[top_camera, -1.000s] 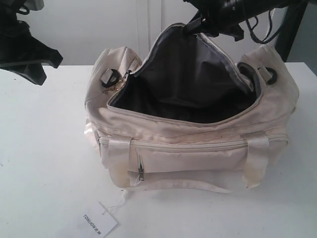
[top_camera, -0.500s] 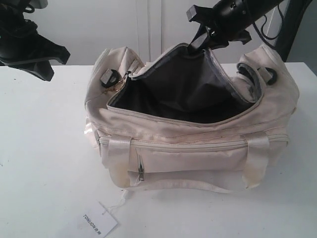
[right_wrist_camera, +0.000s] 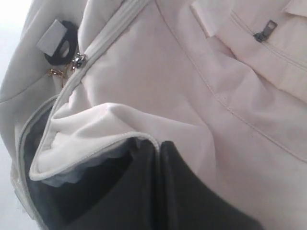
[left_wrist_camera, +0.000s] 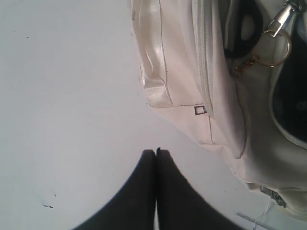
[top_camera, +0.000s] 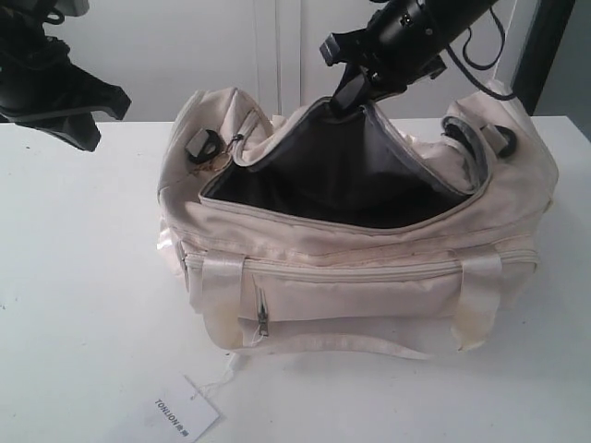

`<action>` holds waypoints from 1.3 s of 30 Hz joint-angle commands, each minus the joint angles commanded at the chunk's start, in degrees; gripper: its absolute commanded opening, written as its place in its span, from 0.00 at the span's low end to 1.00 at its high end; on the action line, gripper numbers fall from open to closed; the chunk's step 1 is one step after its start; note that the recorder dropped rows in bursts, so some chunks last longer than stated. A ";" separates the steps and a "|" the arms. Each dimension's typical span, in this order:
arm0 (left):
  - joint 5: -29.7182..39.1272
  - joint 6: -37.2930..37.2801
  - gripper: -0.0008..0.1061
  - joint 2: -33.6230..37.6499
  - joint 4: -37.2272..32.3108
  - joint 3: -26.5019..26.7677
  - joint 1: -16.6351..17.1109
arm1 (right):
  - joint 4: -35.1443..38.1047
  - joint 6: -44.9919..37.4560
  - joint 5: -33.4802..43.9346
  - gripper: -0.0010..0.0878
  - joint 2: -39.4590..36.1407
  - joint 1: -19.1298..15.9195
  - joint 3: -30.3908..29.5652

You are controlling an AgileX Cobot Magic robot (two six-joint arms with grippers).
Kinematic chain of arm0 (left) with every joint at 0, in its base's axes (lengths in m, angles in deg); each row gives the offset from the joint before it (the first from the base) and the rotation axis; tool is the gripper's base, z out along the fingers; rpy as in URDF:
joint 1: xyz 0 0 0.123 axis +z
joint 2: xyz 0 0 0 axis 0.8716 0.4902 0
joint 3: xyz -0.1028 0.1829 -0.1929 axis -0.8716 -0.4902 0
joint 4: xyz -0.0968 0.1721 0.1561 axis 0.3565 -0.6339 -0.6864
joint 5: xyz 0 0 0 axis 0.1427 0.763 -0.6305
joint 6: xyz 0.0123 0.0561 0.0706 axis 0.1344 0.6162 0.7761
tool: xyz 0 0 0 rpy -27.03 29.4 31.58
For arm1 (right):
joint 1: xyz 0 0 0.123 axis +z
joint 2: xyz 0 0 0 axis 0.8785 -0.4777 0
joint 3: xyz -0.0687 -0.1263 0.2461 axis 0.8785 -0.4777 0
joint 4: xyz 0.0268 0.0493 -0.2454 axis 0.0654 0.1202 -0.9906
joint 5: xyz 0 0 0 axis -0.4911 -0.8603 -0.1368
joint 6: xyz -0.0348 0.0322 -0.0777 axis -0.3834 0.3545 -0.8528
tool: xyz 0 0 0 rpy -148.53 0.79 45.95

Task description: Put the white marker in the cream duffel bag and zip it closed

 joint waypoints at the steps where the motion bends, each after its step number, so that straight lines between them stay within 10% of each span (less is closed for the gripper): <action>1: 0.00 0.00 0.01 0.00 0.00 0.00 0.00 | 0.00 0.00 0.00 0.01 0.45 0.10 0.00; 21: 0.12 0.00 0.01 0.00 0.00 0.00 0.00 | -4.85 6.17 0.00 0.04 4.38 6.82 -3.55; 39: 0.93 0.52 0.01 0.00 -0.37 0.00 0.00 | -0.57 11.00 0.00 0.51 10.73 8.23 -9.02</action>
